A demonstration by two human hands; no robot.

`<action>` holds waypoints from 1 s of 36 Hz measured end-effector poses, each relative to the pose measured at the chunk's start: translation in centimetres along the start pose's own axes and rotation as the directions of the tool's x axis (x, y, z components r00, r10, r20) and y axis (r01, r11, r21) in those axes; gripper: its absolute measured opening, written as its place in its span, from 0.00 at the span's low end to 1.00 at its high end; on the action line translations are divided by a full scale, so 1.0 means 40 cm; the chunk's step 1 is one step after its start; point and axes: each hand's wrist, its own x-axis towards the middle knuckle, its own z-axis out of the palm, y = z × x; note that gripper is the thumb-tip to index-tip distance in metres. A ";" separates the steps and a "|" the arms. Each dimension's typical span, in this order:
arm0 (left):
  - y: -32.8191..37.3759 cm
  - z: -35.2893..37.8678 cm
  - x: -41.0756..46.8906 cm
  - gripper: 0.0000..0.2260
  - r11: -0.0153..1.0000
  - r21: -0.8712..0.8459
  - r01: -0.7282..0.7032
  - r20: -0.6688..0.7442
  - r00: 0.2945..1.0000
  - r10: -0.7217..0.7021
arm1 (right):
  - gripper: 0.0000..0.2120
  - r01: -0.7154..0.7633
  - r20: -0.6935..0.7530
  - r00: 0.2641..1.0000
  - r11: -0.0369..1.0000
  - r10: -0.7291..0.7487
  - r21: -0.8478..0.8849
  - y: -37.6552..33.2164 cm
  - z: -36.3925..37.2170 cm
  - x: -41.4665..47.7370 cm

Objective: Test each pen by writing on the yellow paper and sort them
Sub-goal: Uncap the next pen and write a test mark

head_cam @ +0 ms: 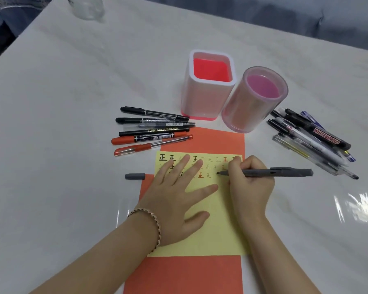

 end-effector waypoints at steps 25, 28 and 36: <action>0.003 -0.001 -0.001 0.22 0.999 -0.027 0.021 0.005 1.000 -0.021 | 0.16 0.071 0.031 0.997 0.997 -0.070 -0.043 0.012 0.006 0.002; 0.003 -0.002 0.000 0.22 1.000 -0.023 0.019 0.007 1.000 -0.019 | 0.16 0.055 -0.008 0.998 0.998 -0.055 -0.039 0.009 0.006 0.001; 0.004 -0.002 0.000 0.21 1.000 -0.025 0.017 0.006 1.000 -0.017 | 0.16 0.030 0.007 1.000 0.999 -0.030 -0.038 0.006 0.005 0.002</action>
